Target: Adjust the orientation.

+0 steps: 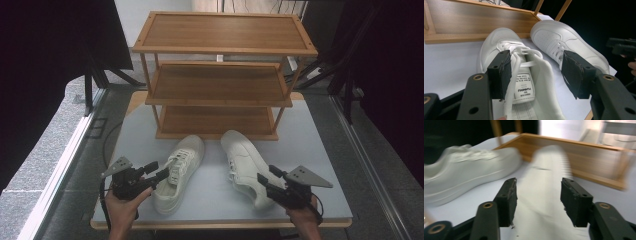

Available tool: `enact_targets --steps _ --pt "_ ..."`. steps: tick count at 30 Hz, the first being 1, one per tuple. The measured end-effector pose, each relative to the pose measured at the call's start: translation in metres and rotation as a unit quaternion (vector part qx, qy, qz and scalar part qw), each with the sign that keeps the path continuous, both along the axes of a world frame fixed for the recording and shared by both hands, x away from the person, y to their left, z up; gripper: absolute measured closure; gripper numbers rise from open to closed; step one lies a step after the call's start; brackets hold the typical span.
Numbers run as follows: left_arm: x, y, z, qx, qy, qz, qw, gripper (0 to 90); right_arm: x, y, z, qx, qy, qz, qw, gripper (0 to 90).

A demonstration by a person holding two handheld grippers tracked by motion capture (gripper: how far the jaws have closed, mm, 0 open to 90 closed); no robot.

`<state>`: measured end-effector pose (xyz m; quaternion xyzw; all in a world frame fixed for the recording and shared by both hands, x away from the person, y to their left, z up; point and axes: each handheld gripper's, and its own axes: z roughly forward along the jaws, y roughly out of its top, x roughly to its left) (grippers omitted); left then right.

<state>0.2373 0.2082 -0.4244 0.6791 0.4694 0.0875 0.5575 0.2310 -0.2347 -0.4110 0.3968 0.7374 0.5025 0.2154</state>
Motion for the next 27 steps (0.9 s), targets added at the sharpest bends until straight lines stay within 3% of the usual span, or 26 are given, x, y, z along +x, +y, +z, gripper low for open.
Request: enact_targets --steps 1,2,4,6,8,9,12,16,19,23,26,27 --pt "0.0 0.0 0.0 0.0 0.0 0.0 1.0 40.7 -0.003 0.008 0.001 -0.005 0.001 0.018 0.9998 52.1" --pt "0.001 -0.001 0.0 0.0 0.0 -0.001 1.0 40.7 -0.003 0.008 0.001 -0.005 0.001 0.018 0.9998 52.1" --pt "0.002 -0.003 0.001 0.001 0.0 0.0 1.0 40.3 -0.011 0.027 0.0 -0.03 0.007 0.06 0.9977 60.9" --pt "0.003 -0.005 0.003 0.002 -0.002 -0.003 1.0 40.3 -0.013 0.032 -0.001 -0.038 0.008 0.074 0.9965 64.2" --pt "0.003 -0.008 0.004 0.004 -0.003 -0.007 1.0 40.3 -0.017 0.037 -0.005 -0.058 0.014 0.092 0.994 74.5" --pt "0.003 -0.009 0.005 0.005 -0.002 -0.01 0.9999 40.3 -0.019 0.041 -0.012 -0.082 0.03 0.1 0.9912 82.7" --pt "0.007 -0.01 0.003 0.002 0.005 -0.015 0.9999 39.6 -0.018 0.041 -0.018 -0.095 0.044 0.099 0.9895 87.4" --pt "0.013 -0.011 -0.002 -0.002 0.014 -0.021 0.9997 40.7 -0.012 0.039 -0.033 -0.139 0.066 0.076 0.9852 89.7" --pt "0.014 -0.011 -0.002 -0.006 0.014 -0.019 0.9997 41.1 -0.009 0.036 -0.039 -0.115 0.077 0.081 0.987 89.7" --pt "0.015 -0.01 0.0 -0.009 0.013 -0.02 0.9997 41.2 -0.009 0.035 -0.038 -0.116 0.071 0.079 0.9876 89.7" --pt "0.015 -0.01 0.0 -0.011 0.014 -0.021 0.9996 41.3 -0.009 0.03 -0.037 -0.101 0.063 0.07 0.9904 89.7" --pt "0.014 -0.01 0.0 -0.011 0.015 -0.021 0.9996 41.3 -0.007 0.024 -0.034 -0.087 0.057 0.059 0.9929 89.7"
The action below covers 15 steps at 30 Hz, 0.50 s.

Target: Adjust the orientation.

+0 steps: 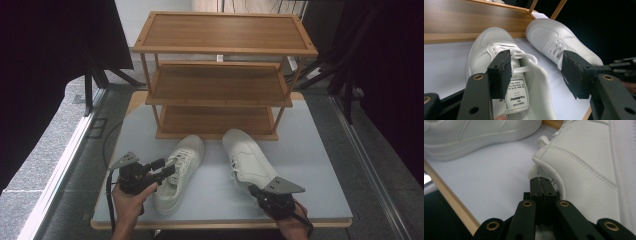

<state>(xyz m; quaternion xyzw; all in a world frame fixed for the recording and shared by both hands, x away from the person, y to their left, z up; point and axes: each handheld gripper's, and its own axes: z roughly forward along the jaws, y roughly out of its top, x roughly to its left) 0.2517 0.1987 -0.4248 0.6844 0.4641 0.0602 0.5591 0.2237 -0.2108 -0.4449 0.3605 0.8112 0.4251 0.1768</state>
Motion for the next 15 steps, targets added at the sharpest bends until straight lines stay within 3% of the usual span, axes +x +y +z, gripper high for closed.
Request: enact_targets --steps 8,15 --pt "-0.004 0.004 -0.001 -0.002 0.005 0.011 0.9999 41.4 0.01 -0.026 0.011 0.051 -0.014 -0.036 0.9979 89.7" --pt "-0.006 0.004 -0.005 -0.005 0.014 0.014 0.9998 41.6 0.029 -0.058 0.016 0.097 -0.017 -0.086 0.9914 89.5"
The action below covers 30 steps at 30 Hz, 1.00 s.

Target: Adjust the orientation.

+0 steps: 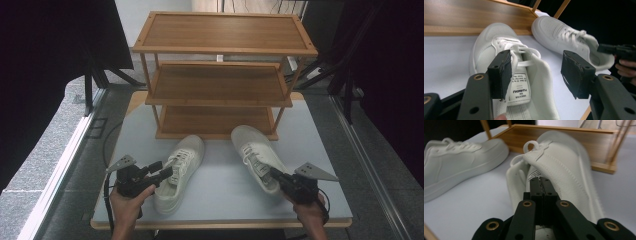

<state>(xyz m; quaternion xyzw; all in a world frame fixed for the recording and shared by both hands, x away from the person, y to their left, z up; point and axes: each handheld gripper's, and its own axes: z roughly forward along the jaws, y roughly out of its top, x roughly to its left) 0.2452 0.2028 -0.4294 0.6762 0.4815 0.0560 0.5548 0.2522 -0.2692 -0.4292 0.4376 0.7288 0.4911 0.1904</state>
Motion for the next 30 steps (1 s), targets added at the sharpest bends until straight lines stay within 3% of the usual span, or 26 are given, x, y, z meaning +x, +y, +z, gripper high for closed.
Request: enact_targets --steps 1,2,3,5,7,8,10,12,16,19,21,23,27,30 --pt "0.0 -0.001 -0.001 0.001 0.002 0.0 1.0 41.7 0.007 -0.011 0.0 0.01 0.005 -0.023 0.9997 88.6" --pt "0.0 -0.001 -0.001 0.0 0.002 0.001 1.0 41.7 0.007 -0.011 0.0 0.01 0.005 -0.023 0.9997 88.6" --pt "-0.001 -0.001 -0.001 0.0 0.003 0.002 1.0 41.7 0.016 -0.024 -0.001 0.017 0.014 -0.052 0.9984 84.4" --pt "-0.001 -0.001 -0.001 -0.002 0.003 0.002 1.0 41.7 0.024 -0.035 -0.006 0.0 0.026 -0.08 0.9964 81.5" --pt "-0.001 -0.001 -0.001 -0.004 0.003 0.004 1.0 41.7 0.027 -0.04 -0.009 0.0 0.03 -0.089 0.9956 82.6" --pt "-0.001 0.0 -0.001 -0.004 0.003 0.003 1.0 41.7 0.028 -0.051 -0.011 0.039 0.038 -0.077 0.9955 82.5" --pt "-0.001 0.0 -0.001 -0.005 0.003 0.004 1.0 41.8 0.027 -0.051 -0.009 0.032 0.033 -0.081 0.9957 81.7" --pt "-0.001 0.0 -0.001 -0.005 0.004 0.004 1.0 41.8 0.021 -0.052 0.001 0.013 0.006 -0.083 0.9964 81.8" --pt "-0.001 0.0 -0.001 -0.006 0.005 0.002 1.0 41.9 0.018 -0.059 0.01 0.01 -0.01 -0.096 0.9953 82.9" --pt "-0.001 0.0 -0.002 -0.008 0.005 0.001 1.0 41.8 0.021 -0.069 0.004 0.006 0.002 -0.11 0.9939 83.9" --pt "0.0 0.0 -0.002 -0.009 0.005 0.002 0.9999 41.8 0.028 -0.076 -0.015 -0.005 0.026 -0.122 0.9922 85.4" --pt "0.001 0.001 -0.002 -0.01 0.006 0.001 0.9999 41.8 0.031 -0.075 -0.025 -0.013 0.041 -0.111 0.9928 86.0" --pt "0.001 0.002 -0.002 -0.012 0.01 0.004 0.9999 41.8 0.029 -0.068 -0.028 -0.02 0.049 -0.099 0.9937 89.7" --pt "0.0 0.004 -0.002 -0.016 0.009 0.005 0.9998 41.7 0.024 -0.067 -0.031 -0.031 0.056 -0.105 0.9924 89.9"
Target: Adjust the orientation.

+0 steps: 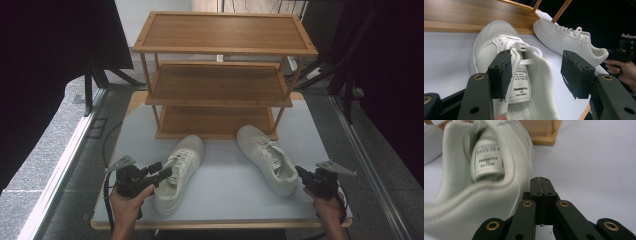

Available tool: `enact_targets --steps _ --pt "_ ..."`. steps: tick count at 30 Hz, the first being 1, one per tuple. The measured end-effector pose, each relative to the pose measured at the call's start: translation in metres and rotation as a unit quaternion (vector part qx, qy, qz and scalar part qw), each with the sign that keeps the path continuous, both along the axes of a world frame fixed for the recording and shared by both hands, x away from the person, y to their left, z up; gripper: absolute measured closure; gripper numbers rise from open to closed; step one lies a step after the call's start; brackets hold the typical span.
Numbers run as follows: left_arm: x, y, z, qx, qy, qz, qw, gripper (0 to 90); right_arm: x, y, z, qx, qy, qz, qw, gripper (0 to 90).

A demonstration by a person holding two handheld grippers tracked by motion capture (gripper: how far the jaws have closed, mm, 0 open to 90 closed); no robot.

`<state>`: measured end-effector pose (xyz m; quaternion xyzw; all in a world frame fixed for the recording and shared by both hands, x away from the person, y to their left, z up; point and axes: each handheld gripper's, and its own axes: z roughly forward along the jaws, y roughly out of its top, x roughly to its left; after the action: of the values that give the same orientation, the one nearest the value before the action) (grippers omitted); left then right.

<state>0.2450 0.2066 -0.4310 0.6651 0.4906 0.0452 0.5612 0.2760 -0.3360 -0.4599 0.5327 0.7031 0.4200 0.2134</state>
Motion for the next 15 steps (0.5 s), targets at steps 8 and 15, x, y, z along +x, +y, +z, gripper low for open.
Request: enact_targets --steps 8,15 --pt "0.001 0.002 0.001 -0.008 0.0 0.001 1.0 41.7 -0.029 0.009 0.003 -0.028 0.004 0.032 0.9991 90.0" --pt "0.003 0.003 0.0 -0.012 0.002 -0.001 0.9999 41.8 -0.036 0.022 0.005 -0.027 0.014 0.067 0.9973 89.9"
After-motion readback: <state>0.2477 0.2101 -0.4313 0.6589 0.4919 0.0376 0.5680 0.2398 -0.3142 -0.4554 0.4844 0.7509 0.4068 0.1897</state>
